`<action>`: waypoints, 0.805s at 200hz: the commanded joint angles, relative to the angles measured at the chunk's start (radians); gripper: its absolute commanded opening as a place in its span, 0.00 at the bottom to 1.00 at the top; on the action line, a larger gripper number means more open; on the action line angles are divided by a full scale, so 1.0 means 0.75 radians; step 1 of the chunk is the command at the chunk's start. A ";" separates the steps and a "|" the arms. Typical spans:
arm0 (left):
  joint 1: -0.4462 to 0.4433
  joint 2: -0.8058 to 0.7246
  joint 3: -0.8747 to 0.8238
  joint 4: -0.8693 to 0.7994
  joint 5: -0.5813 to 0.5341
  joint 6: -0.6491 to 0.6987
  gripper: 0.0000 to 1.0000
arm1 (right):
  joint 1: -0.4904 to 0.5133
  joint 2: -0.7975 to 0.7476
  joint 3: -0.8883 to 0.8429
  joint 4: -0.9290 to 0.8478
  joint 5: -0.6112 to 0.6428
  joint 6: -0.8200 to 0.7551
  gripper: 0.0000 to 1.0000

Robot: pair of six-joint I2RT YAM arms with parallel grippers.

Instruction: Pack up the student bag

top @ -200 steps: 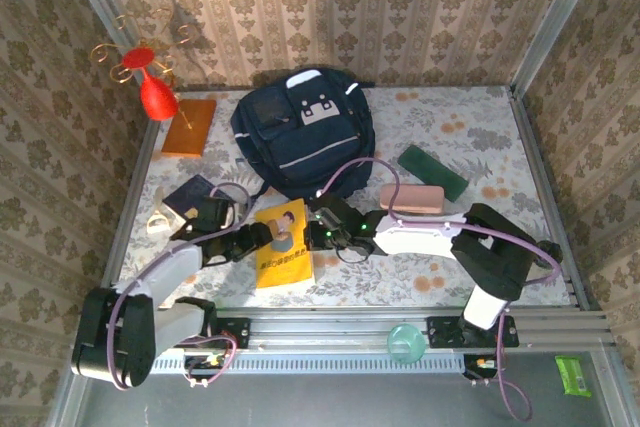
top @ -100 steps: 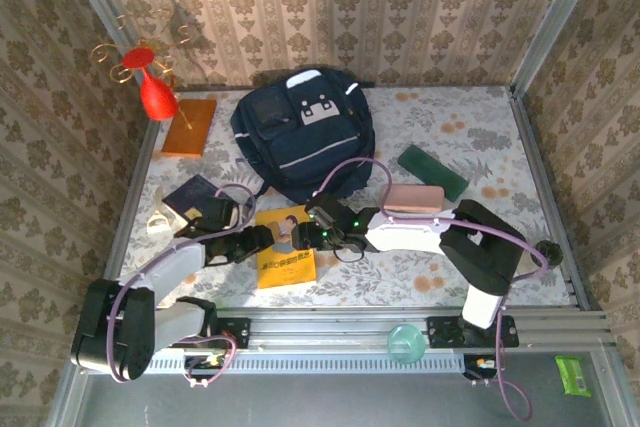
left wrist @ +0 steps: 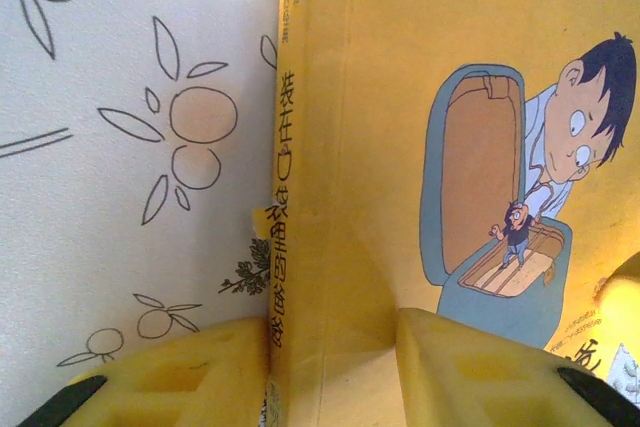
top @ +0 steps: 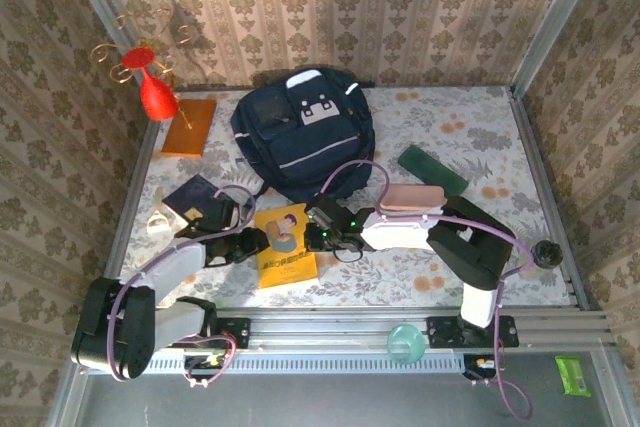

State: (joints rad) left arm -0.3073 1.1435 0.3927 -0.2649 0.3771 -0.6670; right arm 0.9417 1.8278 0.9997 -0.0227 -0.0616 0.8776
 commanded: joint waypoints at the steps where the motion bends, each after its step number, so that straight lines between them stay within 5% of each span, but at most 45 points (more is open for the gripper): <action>1: -0.037 0.028 -0.038 0.106 0.099 -0.010 0.39 | 0.015 -0.030 -0.005 0.321 -0.128 -0.001 0.03; 29: -0.013 0.017 -0.050 0.126 0.105 -0.012 0.41 | 0.002 -0.084 -0.055 0.431 -0.158 -0.017 0.00; 86: 0.107 -0.133 -0.108 0.157 0.192 -0.088 0.68 | -0.032 -0.153 -0.197 0.668 -0.182 0.070 0.00; 161: 0.109 -0.118 -0.114 0.128 0.206 -0.136 0.73 | -0.052 -0.143 -0.279 0.900 -0.190 0.230 0.00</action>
State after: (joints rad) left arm -0.2264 1.0603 0.3267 -0.1722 0.5106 -0.7418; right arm 0.8944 1.7473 0.7788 0.4351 -0.1665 0.9970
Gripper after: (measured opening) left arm 0.720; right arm 0.066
